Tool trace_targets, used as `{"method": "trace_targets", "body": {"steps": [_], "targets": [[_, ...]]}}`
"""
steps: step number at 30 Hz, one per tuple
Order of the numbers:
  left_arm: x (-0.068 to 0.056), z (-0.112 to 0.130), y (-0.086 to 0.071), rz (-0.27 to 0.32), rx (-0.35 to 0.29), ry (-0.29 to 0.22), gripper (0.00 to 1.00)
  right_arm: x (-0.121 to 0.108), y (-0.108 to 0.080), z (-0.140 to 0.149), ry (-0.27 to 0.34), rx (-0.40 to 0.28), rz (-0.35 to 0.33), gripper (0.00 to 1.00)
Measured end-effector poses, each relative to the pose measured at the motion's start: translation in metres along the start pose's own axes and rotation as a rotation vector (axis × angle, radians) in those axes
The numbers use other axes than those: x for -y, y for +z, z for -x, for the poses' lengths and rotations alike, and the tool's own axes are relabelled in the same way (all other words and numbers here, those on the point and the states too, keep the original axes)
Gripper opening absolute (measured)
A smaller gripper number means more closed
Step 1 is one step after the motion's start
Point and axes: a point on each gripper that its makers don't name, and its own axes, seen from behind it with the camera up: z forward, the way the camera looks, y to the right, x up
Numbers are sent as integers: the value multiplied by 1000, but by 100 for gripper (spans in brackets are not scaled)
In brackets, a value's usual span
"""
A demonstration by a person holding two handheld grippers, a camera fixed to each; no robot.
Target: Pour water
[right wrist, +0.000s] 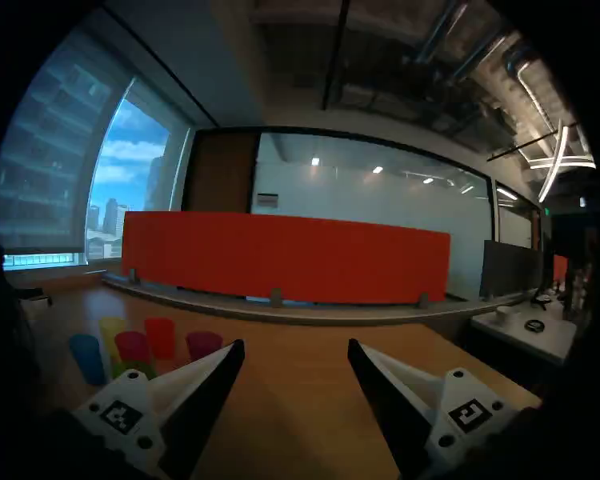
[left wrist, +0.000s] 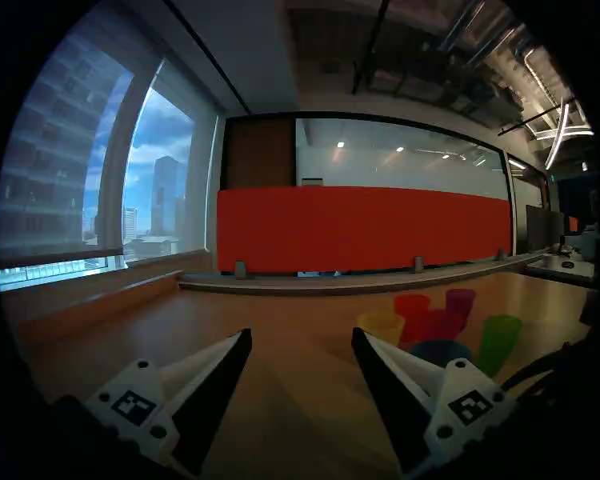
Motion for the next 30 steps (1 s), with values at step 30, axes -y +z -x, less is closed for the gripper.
{"method": "trace_targets", "body": {"steps": [30], "targets": [[0,0,0,0,0,0,93,-22,13,44,109,-33,15,99]]}}
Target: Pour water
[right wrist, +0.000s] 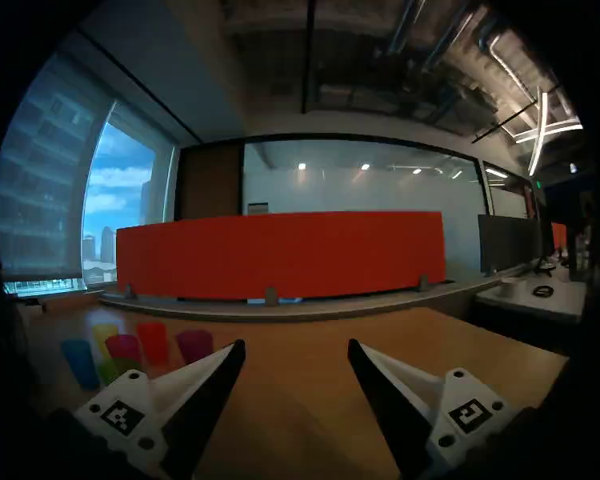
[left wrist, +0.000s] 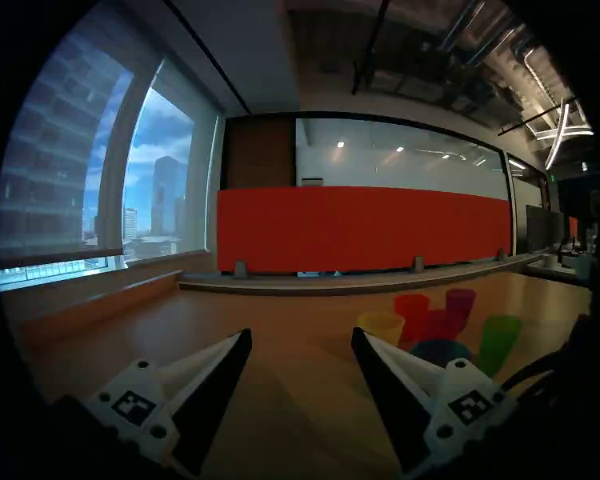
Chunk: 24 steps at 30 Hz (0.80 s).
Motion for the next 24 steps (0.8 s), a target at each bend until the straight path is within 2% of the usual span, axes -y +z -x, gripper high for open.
{"method": "trace_targets", "body": {"steps": [9,24], "targets": [[0,0,0,0,0,0,93,-4,0,7,6,8,11,99],[0,0,0,0,0,0,93,-11,2,18,-23,32,30,99]]}}
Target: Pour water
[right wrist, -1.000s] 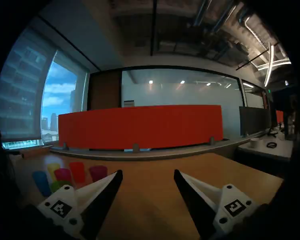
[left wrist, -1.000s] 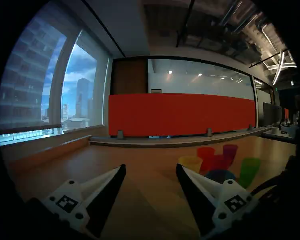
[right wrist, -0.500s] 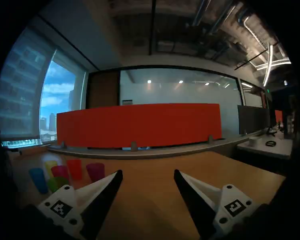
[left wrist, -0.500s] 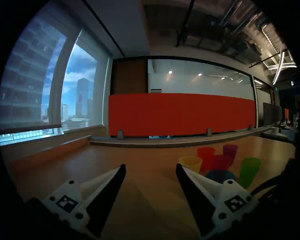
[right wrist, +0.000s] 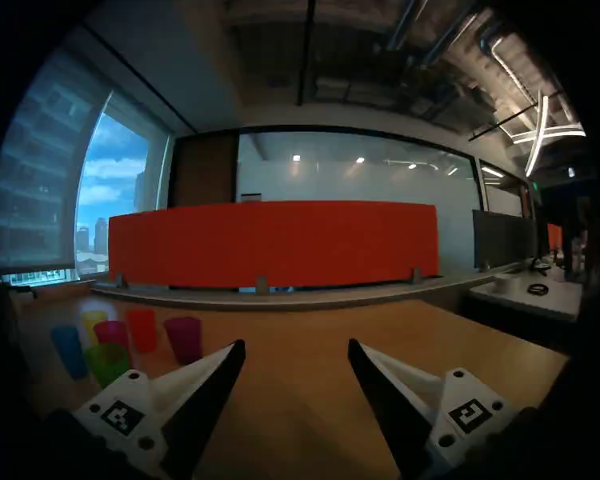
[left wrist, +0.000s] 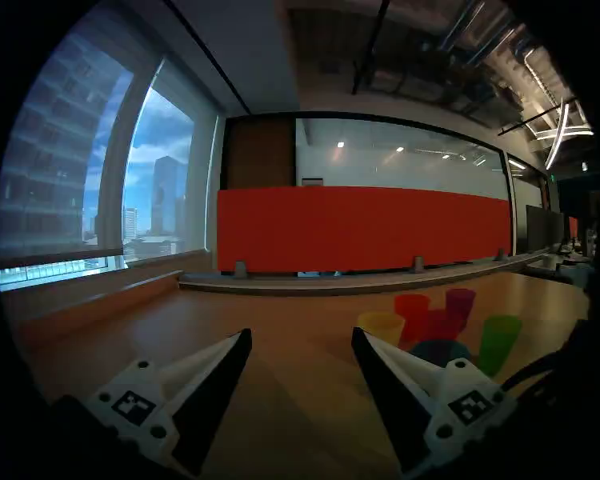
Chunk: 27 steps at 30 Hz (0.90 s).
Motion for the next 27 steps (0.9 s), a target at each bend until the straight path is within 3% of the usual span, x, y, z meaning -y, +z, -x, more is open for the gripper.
{"method": "trace_targets", "body": {"steps": [27], "targets": [[0,0,0,0,0,0,93,7,-1,2,-20,14,-13,99]]}}
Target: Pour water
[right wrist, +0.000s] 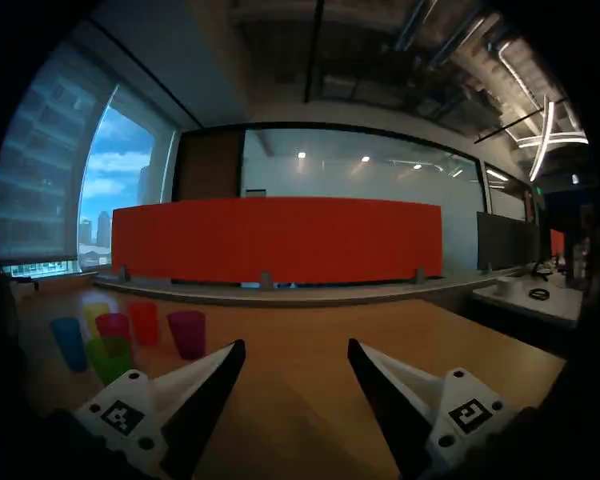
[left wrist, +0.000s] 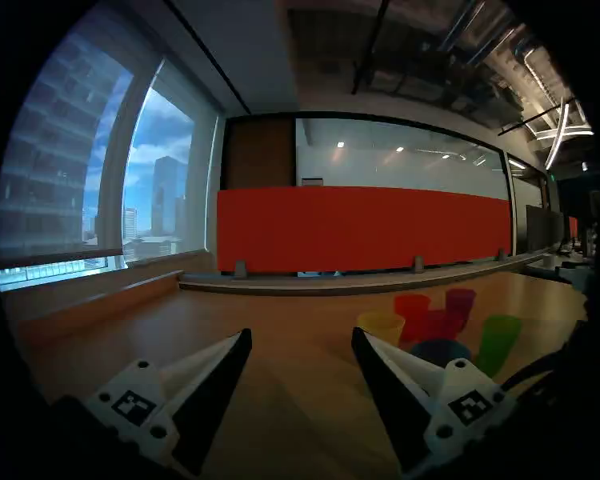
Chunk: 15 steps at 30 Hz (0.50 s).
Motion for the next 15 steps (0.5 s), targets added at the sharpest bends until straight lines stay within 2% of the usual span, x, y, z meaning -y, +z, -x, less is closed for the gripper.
{"method": "trace_targets", "body": {"steps": [15], "targets": [[0,0,0,0,0,0,93,0,0,-1,2,0,0,99]]}}
